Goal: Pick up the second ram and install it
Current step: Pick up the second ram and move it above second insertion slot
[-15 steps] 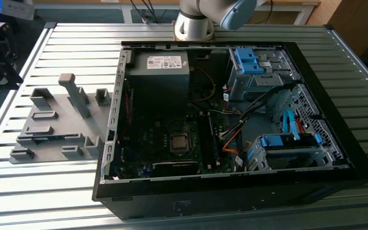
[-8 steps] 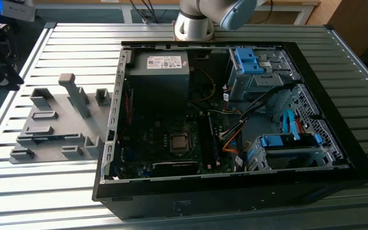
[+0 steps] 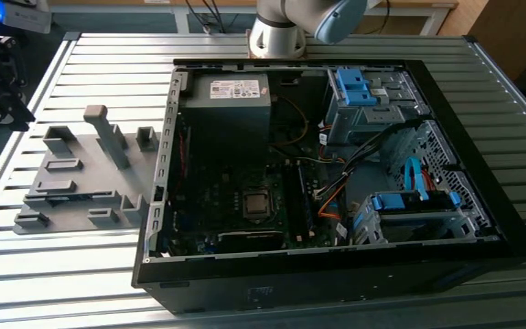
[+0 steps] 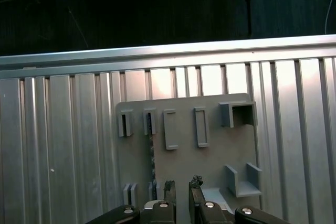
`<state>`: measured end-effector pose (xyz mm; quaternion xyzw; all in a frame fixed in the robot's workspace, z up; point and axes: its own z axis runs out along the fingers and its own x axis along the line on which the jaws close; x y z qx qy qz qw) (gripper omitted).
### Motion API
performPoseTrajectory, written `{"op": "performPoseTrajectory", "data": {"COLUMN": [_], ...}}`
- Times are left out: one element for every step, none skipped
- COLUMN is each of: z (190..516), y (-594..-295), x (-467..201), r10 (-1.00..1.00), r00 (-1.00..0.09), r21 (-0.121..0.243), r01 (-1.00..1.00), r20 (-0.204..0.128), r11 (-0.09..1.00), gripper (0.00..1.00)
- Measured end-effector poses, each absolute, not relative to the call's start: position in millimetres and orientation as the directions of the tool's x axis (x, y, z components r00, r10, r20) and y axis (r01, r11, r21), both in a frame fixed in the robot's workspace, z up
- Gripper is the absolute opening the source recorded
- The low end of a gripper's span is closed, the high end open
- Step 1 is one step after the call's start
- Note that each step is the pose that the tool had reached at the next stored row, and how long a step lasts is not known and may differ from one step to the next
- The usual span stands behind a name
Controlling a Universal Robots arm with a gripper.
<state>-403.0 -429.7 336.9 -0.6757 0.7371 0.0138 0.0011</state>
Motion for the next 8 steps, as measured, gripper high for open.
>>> {"op": "performPoseTrajectory", "data": {"z": [336.7,336.4,336.2,335.7,335.2,334.6,333.9,333.3], "y": [-429.8,-430.0,-430.2,-430.3,-430.3,-430.4,-430.4,-430.4], "x": [-403.1,-403.1,-403.0,-403.0,-402.9,-402.9,-403.0,-403.0], "r10": [-0.996,-0.996,-0.996,-0.996,-0.996,-0.996,-0.996,-0.996], "r00": [-0.087,-0.087,-0.087,-0.087,-0.087,-0.088,-0.089,-0.091], "r21": [0.019,0.019,0.019,0.019,0.019,0.019,0.019,0.019], "r01": [-0.996,-0.996,-0.996,-0.996,-0.996,-0.996,-0.996,-0.996], "r20": [-0.020,-0.020,-0.020,-0.020,-0.019,-0.019,-0.019,-0.019], "r11": [0.087,0.087,0.087,0.087,0.087,0.087,0.089,0.091], "gripper": [0.25,0.25,0.25,0.25,0.25,0.25,0.25,0.25]}}
